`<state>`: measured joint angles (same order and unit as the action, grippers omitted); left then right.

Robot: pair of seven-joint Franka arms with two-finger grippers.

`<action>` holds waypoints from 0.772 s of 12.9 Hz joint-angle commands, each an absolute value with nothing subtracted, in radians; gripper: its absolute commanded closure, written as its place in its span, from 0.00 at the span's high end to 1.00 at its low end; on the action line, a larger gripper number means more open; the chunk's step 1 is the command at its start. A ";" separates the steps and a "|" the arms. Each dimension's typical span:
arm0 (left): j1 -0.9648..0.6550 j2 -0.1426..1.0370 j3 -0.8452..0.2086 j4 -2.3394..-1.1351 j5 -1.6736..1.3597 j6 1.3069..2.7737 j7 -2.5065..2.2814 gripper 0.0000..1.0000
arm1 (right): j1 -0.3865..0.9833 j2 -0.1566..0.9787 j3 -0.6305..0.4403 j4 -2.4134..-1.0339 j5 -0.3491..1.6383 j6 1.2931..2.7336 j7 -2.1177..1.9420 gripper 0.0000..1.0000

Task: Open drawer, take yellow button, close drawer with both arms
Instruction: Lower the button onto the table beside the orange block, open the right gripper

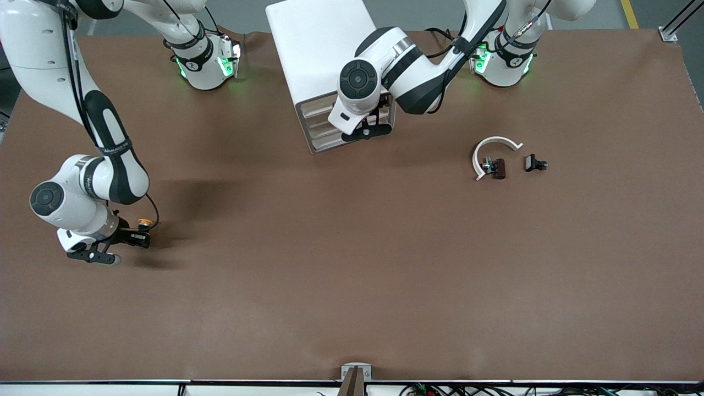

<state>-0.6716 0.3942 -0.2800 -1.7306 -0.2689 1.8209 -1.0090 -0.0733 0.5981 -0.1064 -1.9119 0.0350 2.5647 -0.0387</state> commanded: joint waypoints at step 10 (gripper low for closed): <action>-0.539 0.411 -0.288 -1.648 -0.289 1.815 -1.008 1.00 | -0.086 0.557 -0.081 -1.795 0.038 2.349 -0.058 1.00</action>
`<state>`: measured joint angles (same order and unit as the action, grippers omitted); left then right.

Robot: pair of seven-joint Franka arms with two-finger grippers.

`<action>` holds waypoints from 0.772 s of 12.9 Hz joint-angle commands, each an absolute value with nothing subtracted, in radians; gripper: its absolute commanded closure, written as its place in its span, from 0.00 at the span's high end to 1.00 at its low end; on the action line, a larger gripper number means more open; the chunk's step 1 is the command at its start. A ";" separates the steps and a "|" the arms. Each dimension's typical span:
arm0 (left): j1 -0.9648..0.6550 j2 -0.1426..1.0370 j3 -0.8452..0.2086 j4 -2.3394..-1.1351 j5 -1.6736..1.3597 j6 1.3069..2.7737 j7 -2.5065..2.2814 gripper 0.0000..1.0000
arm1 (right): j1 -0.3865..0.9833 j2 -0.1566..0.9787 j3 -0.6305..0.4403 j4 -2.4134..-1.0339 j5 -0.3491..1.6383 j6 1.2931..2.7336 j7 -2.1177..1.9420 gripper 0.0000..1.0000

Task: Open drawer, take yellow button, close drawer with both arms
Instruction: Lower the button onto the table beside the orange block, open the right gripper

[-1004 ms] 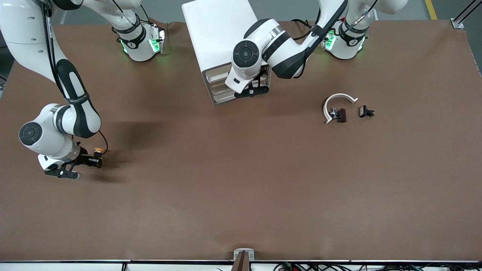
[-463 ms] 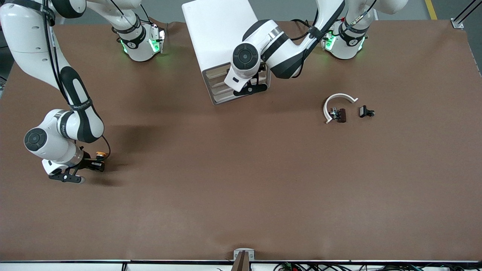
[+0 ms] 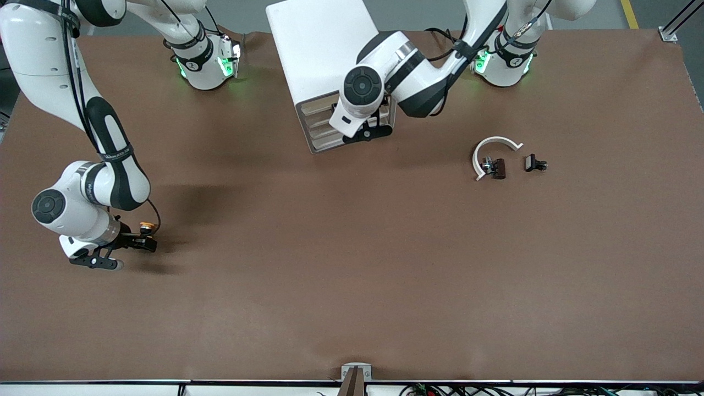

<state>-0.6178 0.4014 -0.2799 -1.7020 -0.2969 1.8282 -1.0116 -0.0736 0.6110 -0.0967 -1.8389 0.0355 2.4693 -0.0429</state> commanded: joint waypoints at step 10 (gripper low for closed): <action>-0.226 0.403 -0.290 -1.481 0.170 1.822 -0.942 1.00 | 0.018 0.269 -0.083 -1.589 0.037 1.697 0.069 1.00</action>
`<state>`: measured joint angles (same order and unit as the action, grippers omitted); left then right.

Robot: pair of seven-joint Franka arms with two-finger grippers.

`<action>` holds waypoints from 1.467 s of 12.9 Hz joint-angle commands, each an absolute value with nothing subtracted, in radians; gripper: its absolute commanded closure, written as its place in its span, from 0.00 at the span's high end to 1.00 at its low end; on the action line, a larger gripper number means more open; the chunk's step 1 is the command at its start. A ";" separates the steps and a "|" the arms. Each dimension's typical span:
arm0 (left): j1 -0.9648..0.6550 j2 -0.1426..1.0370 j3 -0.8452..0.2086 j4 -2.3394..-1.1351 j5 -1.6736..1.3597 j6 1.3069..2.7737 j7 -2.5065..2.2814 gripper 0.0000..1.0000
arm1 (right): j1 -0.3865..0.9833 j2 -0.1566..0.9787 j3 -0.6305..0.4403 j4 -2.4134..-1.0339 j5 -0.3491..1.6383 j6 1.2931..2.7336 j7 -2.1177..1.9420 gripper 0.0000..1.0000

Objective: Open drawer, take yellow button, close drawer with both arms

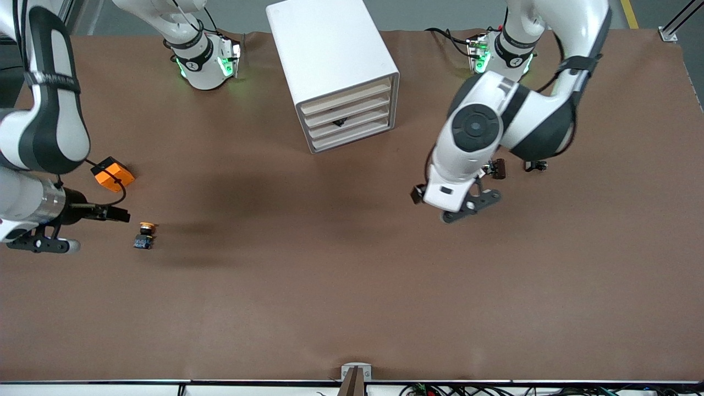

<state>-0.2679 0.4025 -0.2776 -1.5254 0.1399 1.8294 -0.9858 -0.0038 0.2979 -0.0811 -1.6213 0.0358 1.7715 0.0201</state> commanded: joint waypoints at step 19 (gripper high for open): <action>-0.006 -0.066 -0.100 -1.674 0.025 1.636 -0.213 1.00 | 0.055 0.101 -0.081 -1.324 -0.009 1.330 0.058 1.00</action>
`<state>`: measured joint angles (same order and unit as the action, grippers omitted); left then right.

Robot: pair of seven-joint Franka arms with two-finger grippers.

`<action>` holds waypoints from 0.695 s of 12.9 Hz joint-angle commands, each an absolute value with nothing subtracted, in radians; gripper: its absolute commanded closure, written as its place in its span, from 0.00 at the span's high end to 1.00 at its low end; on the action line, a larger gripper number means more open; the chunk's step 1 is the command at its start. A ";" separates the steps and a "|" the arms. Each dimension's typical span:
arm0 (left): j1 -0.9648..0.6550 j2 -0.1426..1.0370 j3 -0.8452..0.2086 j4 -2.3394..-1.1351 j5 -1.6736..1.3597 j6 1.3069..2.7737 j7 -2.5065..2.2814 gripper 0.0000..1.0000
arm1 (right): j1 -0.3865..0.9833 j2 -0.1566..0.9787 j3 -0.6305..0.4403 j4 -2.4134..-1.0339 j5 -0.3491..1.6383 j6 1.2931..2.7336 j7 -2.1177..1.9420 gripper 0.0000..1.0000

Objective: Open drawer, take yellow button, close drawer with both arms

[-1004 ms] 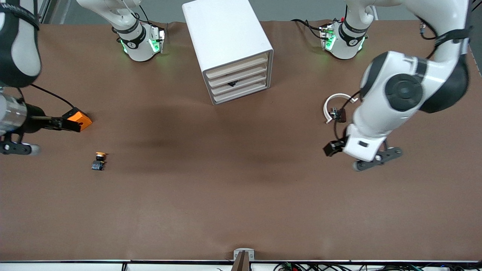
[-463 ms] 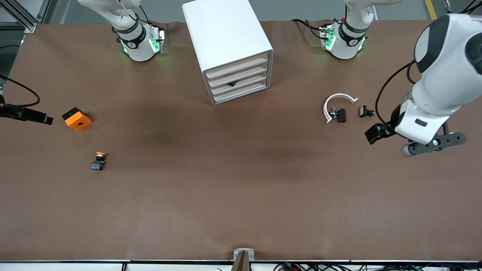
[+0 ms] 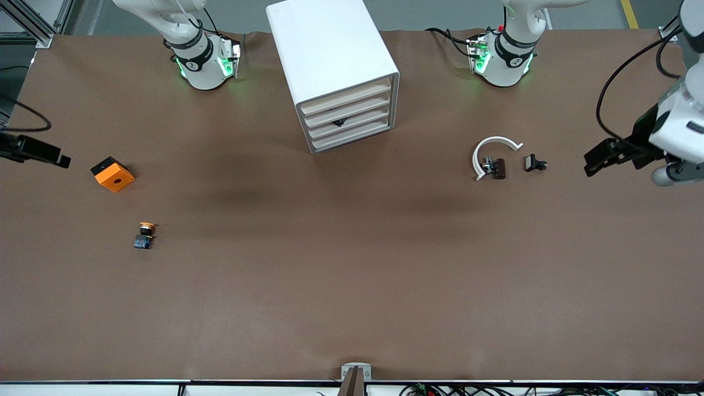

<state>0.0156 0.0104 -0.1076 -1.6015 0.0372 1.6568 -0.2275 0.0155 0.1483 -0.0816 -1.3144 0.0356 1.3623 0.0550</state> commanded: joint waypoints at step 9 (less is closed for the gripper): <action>0.003 -0.161 -0.104 -1.716 -0.002 1.548 -0.120 1.00 | -0.020 -0.007 -0.042 -1.452 0.002 1.350 0.054 1.00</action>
<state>0.0007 -0.1095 -0.1085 -1.6689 0.0137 1.5565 -0.1487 0.0191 0.0654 -0.0858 -1.3724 0.0040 1.3258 0.0583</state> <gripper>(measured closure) 0.000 0.000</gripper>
